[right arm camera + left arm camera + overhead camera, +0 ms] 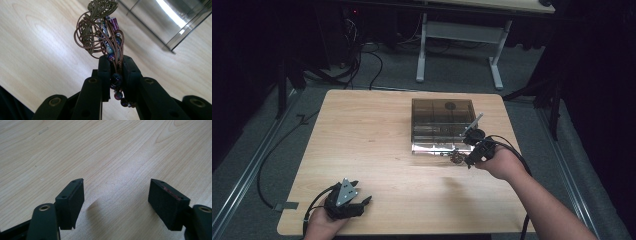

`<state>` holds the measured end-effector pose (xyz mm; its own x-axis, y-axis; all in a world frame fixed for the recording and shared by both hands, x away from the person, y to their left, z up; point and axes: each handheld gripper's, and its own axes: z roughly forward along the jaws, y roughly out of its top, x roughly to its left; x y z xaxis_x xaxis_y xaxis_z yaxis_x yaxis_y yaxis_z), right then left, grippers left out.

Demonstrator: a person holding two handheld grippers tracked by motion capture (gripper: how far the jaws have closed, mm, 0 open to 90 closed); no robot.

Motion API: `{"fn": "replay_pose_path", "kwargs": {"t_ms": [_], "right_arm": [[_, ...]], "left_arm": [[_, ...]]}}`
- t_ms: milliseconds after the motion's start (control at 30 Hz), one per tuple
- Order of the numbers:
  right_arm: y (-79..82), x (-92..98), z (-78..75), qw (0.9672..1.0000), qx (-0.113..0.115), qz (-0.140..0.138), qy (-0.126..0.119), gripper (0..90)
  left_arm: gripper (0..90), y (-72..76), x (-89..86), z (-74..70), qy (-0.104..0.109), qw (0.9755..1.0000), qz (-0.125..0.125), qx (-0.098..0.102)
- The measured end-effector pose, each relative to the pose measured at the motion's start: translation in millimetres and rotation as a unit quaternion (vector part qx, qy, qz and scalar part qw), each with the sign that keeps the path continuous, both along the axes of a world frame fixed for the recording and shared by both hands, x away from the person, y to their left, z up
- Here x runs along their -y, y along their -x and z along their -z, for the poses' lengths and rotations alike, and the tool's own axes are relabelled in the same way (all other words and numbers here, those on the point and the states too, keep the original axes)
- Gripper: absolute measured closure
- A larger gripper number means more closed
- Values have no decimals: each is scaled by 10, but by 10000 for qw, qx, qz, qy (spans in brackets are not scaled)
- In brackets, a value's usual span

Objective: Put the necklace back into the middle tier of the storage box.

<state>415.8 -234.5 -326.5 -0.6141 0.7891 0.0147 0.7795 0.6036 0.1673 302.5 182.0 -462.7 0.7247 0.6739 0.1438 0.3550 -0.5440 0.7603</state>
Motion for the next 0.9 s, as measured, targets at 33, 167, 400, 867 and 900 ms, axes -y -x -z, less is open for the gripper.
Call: {"fn": "replay_pose_path", "kwargs": {"t_ms": [33, 167, 400, 867, 900], "right_arm": [[-25, -12, -8, 10000, 9, 13, 11, 795], [-103, -49, -21, 10000, 67, -12, 15, 795], [-298, -170, -42, 9998, 181, 23, 22, 795], [-647, -412, 147, 9996, 67, 195, 204, 794], [-667, -411, 159, 9996, 90, 152, 205, 794]], "left_arm": [[294, 0, 1, 2, 9, 10000, 4, 8], [294, 1, 1, 2, 7, 10000, 8, 7], [294, 3, 1, 1, 1, 10000, 19, 9], [293, 3, 0, 0, -7, 10000, 41, 3], [293, 3, 0, 1, -6, 10000, 44, 3]]}}
